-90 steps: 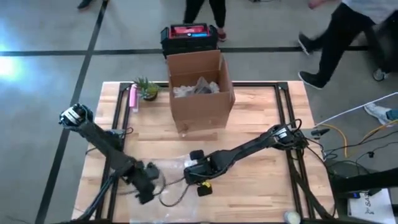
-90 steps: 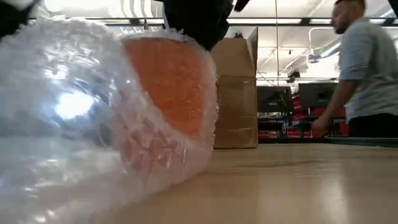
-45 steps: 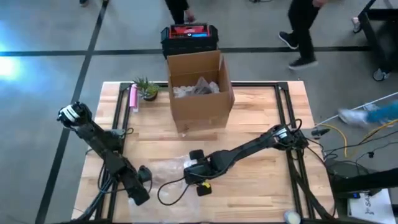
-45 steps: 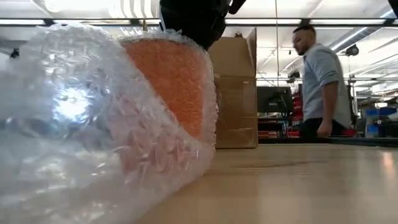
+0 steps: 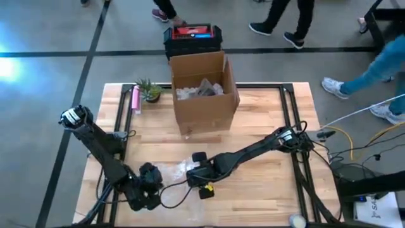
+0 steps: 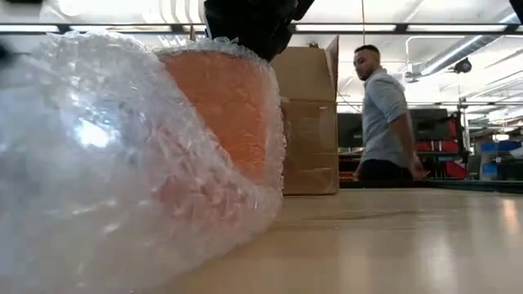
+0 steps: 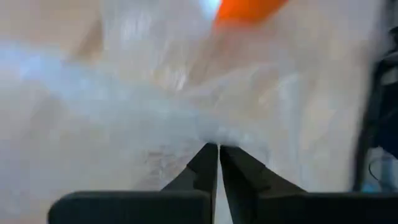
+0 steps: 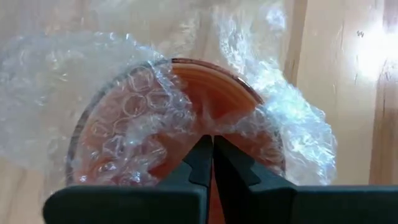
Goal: Wrap mug
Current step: Wrap the orange mug with transparent bubble wrap
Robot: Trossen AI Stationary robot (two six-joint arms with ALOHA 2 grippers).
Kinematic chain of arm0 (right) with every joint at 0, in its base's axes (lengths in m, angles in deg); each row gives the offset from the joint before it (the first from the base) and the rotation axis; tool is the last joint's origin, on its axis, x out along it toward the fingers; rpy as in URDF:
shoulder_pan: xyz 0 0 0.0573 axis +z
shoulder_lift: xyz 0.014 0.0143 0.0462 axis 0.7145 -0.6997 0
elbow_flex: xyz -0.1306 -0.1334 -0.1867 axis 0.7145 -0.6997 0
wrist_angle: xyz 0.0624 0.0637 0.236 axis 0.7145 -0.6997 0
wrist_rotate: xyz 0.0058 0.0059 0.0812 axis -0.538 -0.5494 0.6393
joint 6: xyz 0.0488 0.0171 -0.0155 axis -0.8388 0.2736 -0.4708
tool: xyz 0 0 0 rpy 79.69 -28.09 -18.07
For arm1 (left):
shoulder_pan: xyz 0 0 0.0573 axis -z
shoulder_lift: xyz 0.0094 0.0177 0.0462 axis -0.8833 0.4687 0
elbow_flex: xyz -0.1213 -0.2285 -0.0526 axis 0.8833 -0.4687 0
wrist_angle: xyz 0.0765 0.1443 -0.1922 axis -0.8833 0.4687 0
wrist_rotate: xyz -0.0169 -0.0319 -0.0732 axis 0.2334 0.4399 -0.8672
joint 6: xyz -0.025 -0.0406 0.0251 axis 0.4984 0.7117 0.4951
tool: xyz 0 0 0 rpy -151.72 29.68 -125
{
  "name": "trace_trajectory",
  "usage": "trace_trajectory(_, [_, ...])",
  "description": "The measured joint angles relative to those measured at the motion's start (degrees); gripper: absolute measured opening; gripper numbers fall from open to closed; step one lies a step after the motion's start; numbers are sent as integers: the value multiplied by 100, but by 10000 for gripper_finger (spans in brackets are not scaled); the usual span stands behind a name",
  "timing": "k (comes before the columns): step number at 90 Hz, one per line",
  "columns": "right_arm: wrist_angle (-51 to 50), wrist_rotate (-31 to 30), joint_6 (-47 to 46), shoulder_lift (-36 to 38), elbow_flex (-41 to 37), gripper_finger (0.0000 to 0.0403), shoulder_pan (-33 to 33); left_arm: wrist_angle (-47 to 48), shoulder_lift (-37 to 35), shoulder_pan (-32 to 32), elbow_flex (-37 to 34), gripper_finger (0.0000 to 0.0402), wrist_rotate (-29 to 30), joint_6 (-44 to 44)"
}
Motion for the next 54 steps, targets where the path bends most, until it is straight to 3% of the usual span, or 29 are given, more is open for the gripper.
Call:
trace_trajectory(10, [-239, -87, 8, 9, 277, 0, 2, -8, 25, -93, 452, 2, 663, -992])
trace_trajectory(23, [-540, -138, 101, 37, 823, 0, 10, -253, 47, -388, 649, 1, 914, -1783])
trace_trajectory(43, [-897, -142, 144, 39, 1140, 0, 13, -1488, 170, -1077, 330, 1, 814, -3009])
trace_trajectory(54, [-1516, -144, 72, 39, 1380, 0, 61, -2317, 258, -1419, 66, 1, 272, -3482])
